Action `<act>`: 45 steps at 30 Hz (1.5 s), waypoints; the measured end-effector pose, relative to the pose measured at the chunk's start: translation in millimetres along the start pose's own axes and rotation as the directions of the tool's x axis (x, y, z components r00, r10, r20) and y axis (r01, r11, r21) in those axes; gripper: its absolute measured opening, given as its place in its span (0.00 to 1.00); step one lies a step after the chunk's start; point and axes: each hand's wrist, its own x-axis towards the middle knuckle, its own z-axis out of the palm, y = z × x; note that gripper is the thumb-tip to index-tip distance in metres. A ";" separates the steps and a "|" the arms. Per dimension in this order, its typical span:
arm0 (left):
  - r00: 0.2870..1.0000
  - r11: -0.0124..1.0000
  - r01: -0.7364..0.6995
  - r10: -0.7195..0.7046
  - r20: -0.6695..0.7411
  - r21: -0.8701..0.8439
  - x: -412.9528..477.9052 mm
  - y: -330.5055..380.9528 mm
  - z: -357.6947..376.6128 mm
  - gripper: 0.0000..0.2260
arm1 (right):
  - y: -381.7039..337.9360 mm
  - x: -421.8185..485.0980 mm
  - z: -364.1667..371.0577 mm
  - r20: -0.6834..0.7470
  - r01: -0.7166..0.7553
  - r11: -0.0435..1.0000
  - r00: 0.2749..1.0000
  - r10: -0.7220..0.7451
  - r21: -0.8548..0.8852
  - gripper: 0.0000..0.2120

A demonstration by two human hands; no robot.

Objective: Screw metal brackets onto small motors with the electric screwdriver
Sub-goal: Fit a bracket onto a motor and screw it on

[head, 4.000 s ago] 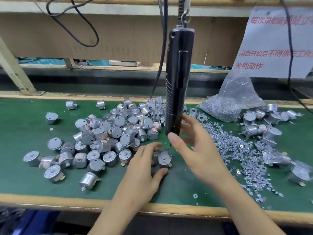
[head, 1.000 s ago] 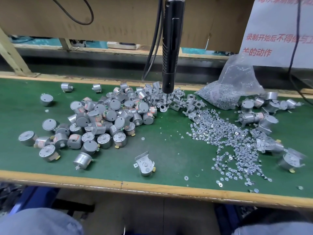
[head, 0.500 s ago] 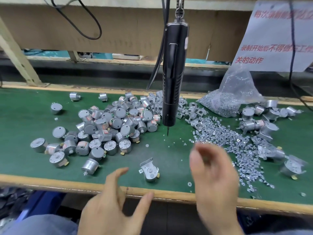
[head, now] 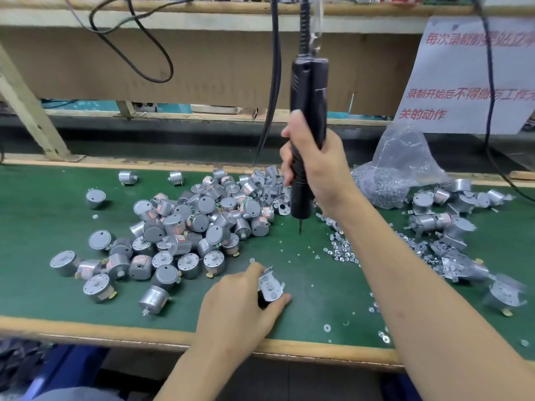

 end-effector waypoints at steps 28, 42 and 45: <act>0.993 0.983 -0.090 0.076 -0.090 -0.162 38.6 -9.0 19.8 0.19 | 35.4 -25.2 -44.2 0.191 -0.172 0.943 0.974 0.120 0.285 0.37; 0.992 0.984 -0.100 0.087 -0.090 -0.148 39.0 -9.2 20.2 0.19 | 30.8 -25.6 -47.6 0.147 -0.117 0.952 0.986 0.077 0.284 0.36; 0.992 0.984 -0.100 0.087 -0.090 -0.146 39.2 -9.1 20.3 0.20 | 29.4 -25.2 -48.5 0.151 -0.113 0.950 0.986 0.072 0.290 0.36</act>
